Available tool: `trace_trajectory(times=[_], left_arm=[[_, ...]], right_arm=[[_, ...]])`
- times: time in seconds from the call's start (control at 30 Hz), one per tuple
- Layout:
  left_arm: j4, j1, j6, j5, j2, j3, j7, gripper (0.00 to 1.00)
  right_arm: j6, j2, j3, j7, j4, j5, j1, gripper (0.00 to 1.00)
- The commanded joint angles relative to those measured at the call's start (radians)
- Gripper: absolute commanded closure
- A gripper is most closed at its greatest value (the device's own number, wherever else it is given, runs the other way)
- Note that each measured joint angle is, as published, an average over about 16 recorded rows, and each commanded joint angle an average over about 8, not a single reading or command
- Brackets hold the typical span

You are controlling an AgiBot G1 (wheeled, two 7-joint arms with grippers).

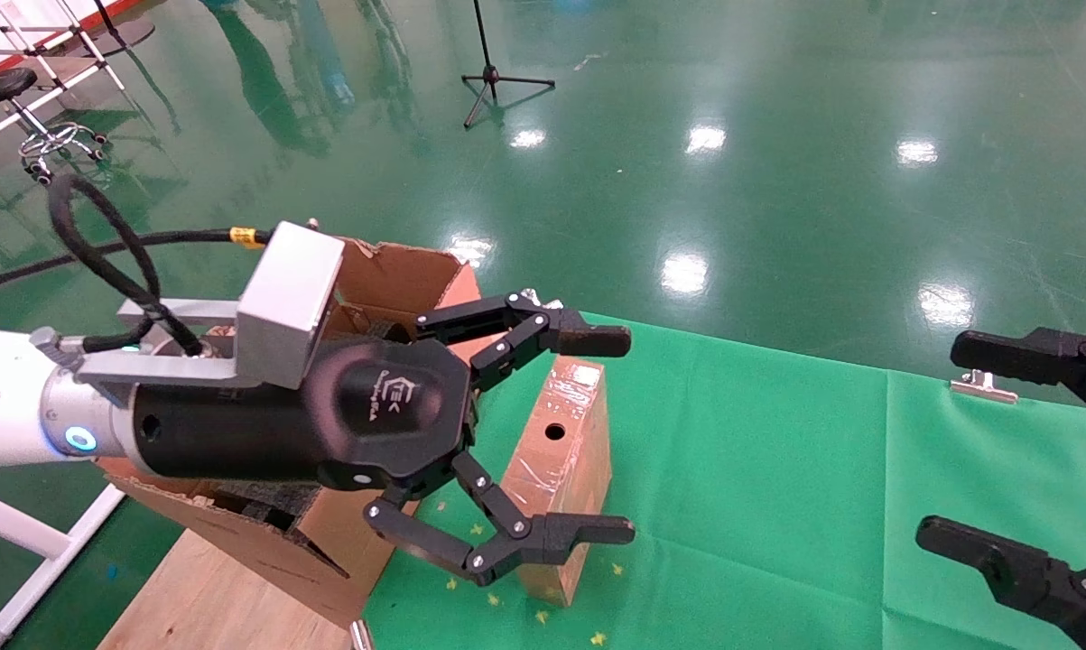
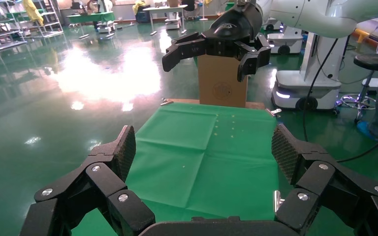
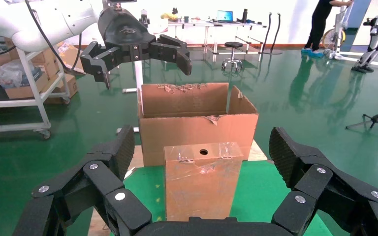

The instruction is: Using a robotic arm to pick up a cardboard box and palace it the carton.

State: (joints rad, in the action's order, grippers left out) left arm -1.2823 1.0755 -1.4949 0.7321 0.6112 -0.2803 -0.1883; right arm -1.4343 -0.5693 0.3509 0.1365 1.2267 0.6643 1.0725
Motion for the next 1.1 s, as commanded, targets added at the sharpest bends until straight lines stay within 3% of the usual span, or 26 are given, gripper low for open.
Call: trace_trajectory(times=[0.03,0.53,0.6,0.83,0.9,1.1], left_arm=[[0.000,0.000,0.000,0.000,0.000,0.000,0.000,0.00],[0.000,0.000,0.000,0.000,0.000,0.000,0.000,0.00],[-0.001,0.000,0.000,0.001,0.000,0.000,0.001,0.00],[-0.002,0.026,0.002,0.052,-0.005,-0.009,0.021,0.00],[-0.001,0.050,0.008,0.094,-0.003,-0.022,0.024,0.00],[0.016,0.134,0.047,0.220,0.022,-0.067,0.002,0.00]], right_arm=[[0.000,0.000,0.000,0.000,0.000,0.000,0.000,0.00],[0.000,0.000,0.000,0.000,0.000,0.000,0.000,0.00],[0.000,0.000,0.000,0.000,0.000,0.000,0.000,0.11],[0.000,0.000,0.000,0.000,0.000,0.000,0.000,0.94],[0.000,0.000,0.000,0.000,0.000,0.000,0.000,1.00],[0.000,0.000,0.000,0.000,0.000,0.000,0.000,1.00]])
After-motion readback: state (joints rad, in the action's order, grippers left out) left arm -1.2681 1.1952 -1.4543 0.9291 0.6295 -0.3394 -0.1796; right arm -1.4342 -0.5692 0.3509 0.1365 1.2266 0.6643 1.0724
